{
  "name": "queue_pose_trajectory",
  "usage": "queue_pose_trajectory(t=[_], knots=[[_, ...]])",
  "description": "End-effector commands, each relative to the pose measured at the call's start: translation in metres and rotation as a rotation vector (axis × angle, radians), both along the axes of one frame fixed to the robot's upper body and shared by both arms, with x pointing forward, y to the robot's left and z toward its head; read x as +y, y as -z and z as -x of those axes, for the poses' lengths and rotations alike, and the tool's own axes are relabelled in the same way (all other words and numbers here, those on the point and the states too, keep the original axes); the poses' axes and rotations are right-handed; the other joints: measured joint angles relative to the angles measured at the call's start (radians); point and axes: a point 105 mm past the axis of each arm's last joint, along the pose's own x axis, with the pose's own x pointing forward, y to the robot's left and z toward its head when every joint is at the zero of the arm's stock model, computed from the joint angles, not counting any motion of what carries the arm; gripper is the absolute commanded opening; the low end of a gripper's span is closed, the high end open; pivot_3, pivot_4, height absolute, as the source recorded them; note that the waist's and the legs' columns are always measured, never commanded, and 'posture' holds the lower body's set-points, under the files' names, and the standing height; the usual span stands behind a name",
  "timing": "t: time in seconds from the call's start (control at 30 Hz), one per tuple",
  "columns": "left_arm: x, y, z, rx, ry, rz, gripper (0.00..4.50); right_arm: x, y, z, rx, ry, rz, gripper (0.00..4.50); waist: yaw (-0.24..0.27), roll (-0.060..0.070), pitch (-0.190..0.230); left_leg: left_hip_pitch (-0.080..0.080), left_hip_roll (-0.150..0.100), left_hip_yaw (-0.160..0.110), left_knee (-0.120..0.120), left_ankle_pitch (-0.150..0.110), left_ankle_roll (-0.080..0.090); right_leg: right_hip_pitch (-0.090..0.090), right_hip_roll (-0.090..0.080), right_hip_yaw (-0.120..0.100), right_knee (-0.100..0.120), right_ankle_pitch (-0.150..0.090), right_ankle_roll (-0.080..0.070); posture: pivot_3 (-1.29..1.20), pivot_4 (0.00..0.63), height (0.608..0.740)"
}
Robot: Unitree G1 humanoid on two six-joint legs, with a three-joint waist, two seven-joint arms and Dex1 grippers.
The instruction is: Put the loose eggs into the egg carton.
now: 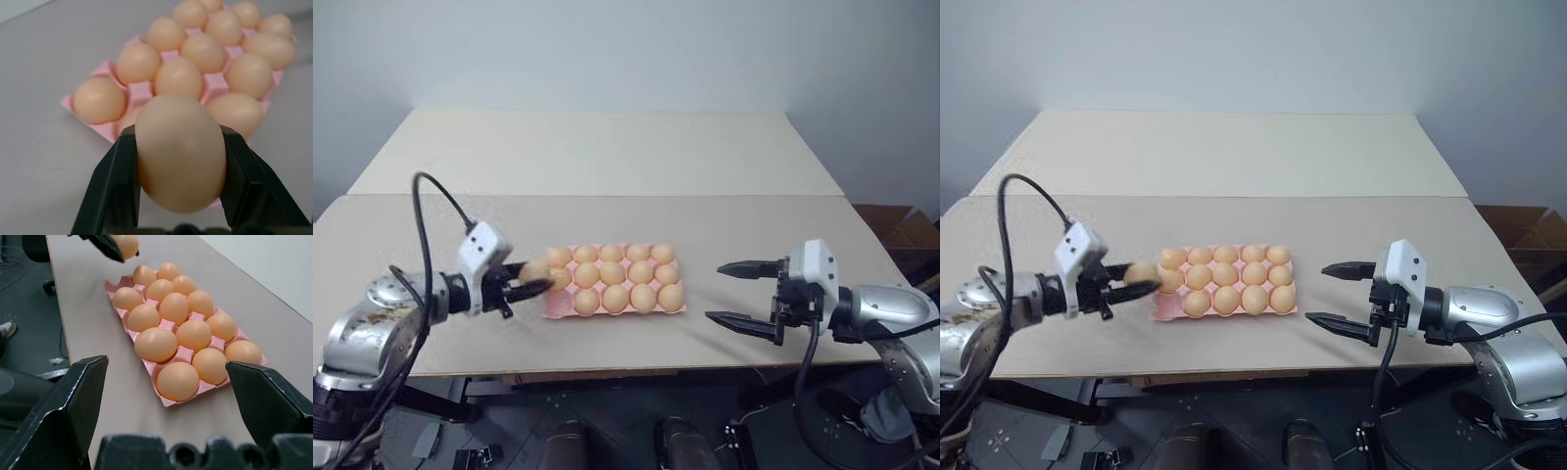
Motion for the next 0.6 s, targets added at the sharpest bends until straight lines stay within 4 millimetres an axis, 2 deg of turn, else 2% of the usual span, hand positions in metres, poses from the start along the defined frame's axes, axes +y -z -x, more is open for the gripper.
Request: queue_pose_trajectory(t=[0.03,0.1,0.13,0.23,0.33,0.43,0.6], knots=[[-0.008,0.003,0.003,-0.015,0.057,-0.046,1.78,0.003,-0.01,0.003,-0.059,-0.016,-0.005,4.5,0.002,0.0,0.0,0.0,0.0,0.0,0.0,0.0,0.0,0.0,0.0,0.0,0.0,0.0,0.0,0.0,0.15,0.74],[-0.011,0.006,0.001,-0.006,0.059,-0.048,1.78,0.003,-0.01,0.004,-0.059,-0.013,-0.006,4.5,0.002,0.0,0.0,0.0,0.0,0.0,0.0,0.0,0.0,0.0,0.0,0.0,0.0,0.0,0.0,0.0,0.15,0.74],[-0.012,0.007,0.0,-0.001,0.059,-0.047,2.49,0.003,-0.01,0.004,-0.059,-0.013,-0.006,4.5,0.002,0.0,0.0,-0.001,0.0,0.0,0.0,0.0,0.0,0.0,0.0,0.0,0.0,0.001,0.0,0.0,0.15,0.74],[-0.015,0.006,-0.001,-0.007,0.067,-0.033,3.41,0.003,-0.011,0.004,-0.058,-0.008,-0.004,4.5,0.002,0.0,0.0,-0.002,0.0,0.0,0.0,0.0,0.0,-0.001,0.0,0.0,-0.001,0.002,-0.003,0.0,0.15,0.74],[-0.01,-0.004,-0.002,-0.049,0.046,-0.024,4.42,0.003,-0.012,0.004,-0.058,-0.002,-0.005,4.5,0.0,0.0,0.0,-0.002,0.0,0.0,0.0,0.0,0.0,-0.001,0.0,0.0,-0.001,0.002,-0.003,0.0,0.15,0.74],[0.001,-0.023,0.0,-0.127,0.024,-0.003,4.47,0.002,-0.012,0.004,-0.059,0.002,-0.006,4.5,-0.002,0.0,0.0,-0.001,0.0,0.0,0.0,0.0,0.0,-0.001,0.0,0.0,-0.001,0.002,-0.003,0.0,0.15,0.74],[0.03,-0.051,0.02,-0.209,-0.018,0.019,4.47,0.002,-0.011,0.006,-0.053,-0.005,-0.005,4.5,-0.009,0.0,0.0,-0.001,0.001,0.0,0.0,0.0,0.0,-0.001,0.001,0.0,0.0,0.002,-0.003,0.0,0.15,0.74]])
